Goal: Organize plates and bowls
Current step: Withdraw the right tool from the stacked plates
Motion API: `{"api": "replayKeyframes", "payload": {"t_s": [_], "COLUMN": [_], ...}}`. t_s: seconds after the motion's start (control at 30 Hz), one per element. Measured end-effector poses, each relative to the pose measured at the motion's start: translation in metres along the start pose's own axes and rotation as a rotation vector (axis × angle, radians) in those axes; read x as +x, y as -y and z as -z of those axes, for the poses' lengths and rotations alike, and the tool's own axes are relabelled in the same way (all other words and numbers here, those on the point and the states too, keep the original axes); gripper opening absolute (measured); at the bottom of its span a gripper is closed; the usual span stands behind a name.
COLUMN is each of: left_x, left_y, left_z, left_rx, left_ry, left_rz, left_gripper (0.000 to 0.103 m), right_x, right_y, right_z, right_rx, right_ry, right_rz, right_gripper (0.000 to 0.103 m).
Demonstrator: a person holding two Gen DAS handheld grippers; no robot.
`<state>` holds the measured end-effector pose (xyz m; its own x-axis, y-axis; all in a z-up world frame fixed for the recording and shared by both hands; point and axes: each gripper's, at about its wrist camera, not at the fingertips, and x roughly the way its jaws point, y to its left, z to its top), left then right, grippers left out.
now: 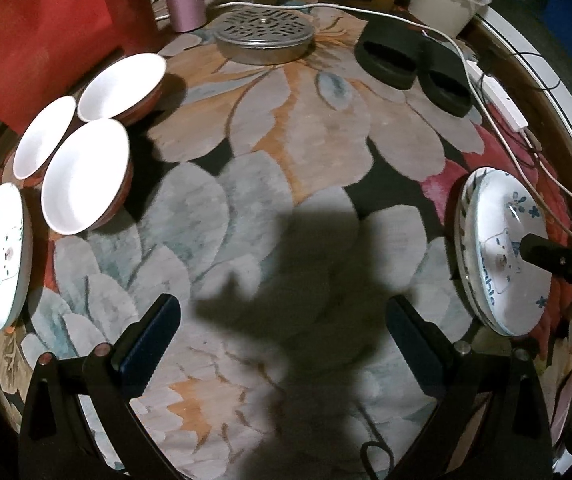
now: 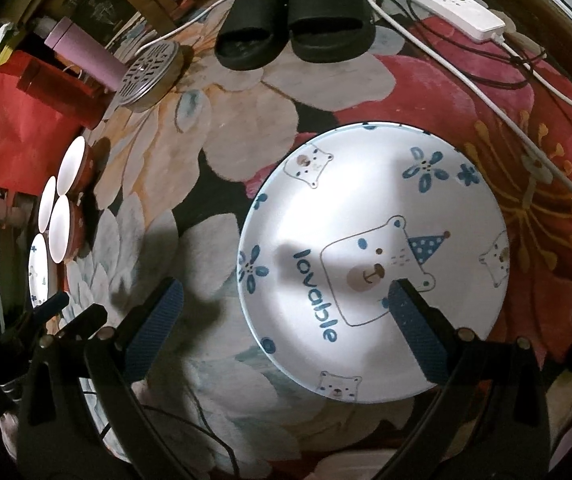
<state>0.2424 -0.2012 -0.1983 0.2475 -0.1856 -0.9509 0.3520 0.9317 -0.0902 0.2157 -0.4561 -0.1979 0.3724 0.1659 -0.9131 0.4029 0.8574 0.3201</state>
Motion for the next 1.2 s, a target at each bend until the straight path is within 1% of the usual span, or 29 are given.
{"api": "replayKeyframes", "payload": {"t_s": [1.2], "left_x": [-0.005], "left_y": [-0.085], "left_z": [0.025], "left_rx": [-0.133], "left_ry": [0.000], "left_rz": [-0.062], "left_gripper": [0.102], "right_x": [0.024], "right_y": [-0.062], "right_z": [0.011], "right_rx": [-0.108], "right_ry": [-0.044], "right_rz": [-0.015], "right_gripper": [0.103]}}
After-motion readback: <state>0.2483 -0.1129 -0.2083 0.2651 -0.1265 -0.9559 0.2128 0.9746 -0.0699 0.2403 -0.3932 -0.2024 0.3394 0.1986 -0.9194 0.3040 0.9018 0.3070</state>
